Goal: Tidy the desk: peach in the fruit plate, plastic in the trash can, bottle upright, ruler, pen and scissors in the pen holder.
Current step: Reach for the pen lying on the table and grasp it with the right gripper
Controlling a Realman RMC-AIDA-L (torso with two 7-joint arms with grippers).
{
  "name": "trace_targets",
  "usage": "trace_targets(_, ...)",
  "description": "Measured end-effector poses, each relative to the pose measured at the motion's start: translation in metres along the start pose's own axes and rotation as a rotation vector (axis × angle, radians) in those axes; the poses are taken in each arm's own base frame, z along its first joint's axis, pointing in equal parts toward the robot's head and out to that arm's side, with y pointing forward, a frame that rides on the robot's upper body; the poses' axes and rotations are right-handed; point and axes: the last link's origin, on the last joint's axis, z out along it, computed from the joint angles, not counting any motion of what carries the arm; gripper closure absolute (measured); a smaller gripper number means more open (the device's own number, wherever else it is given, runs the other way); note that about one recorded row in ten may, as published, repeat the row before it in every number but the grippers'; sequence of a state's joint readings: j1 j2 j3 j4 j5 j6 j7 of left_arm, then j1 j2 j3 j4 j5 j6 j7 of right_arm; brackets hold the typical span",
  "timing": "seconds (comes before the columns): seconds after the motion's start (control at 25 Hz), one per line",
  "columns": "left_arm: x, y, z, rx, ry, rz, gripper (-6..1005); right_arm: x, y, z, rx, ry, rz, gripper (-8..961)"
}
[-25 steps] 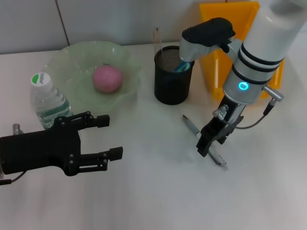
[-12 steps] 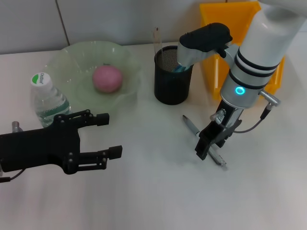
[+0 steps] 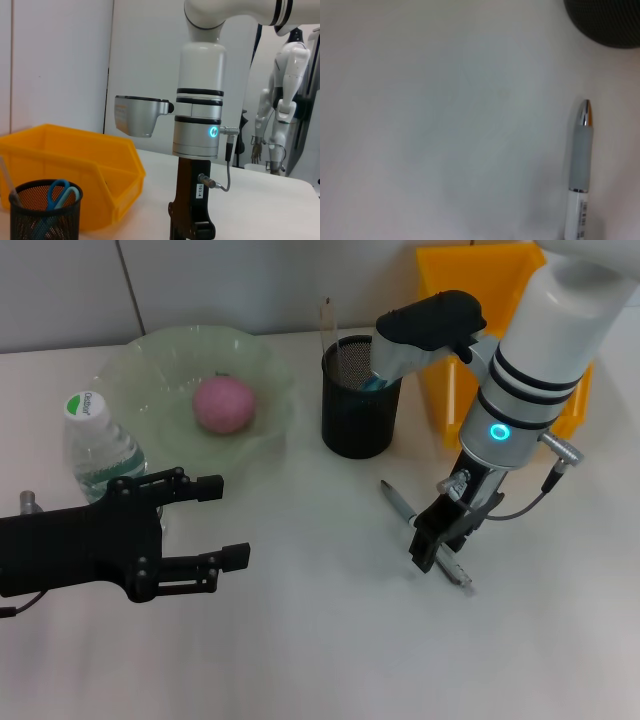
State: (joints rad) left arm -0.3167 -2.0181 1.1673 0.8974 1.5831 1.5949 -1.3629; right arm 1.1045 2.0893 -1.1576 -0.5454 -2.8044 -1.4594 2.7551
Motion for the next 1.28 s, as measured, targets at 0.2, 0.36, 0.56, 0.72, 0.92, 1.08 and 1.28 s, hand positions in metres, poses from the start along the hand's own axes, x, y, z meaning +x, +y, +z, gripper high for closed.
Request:
trace_targets(0.2,0.0000,-0.0006,-0.0016,0.001,-0.004,0.003,170,0.0000,-0.0001,0.0003,0.003,0.000,0.004,388)
trace_targets(0.36,0.0000,-0.0007,-0.0024,0.001,-0.005,0.004,170,0.0022,-0.0008,0.0029,0.020,0.014,0.004,475)
trace_targets(0.56,0.0003,-0.0012,-0.0030,0.001,-0.007,0.006,170,0.0020,0.0001,0.0035,0.015,0.009,0.010,519)
trace_targets(0.72,0.0010,-0.0019,-0.0033,0.002,-0.007,0.010,170,0.0021,0.0000,0.0038,0.016,0.009,0.010,549)
trace_targets(0.92,0.0024,-0.0035,-0.0042,0.007,-0.004,0.020,170,0.0030,-0.0003,0.0051,0.021,0.014,0.011,623)
trace_targets(1.08,0.0027,-0.0036,-0.0042,0.007,-0.004,0.021,170,0.0036,-0.0003,0.0058,0.020,0.016,0.015,637)
trace_targets(1.28,0.0028,-0.0034,-0.0039,0.005,-0.003,0.022,170,0.0037,0.0001,0.0061,0.019,0.016,0.019,634)
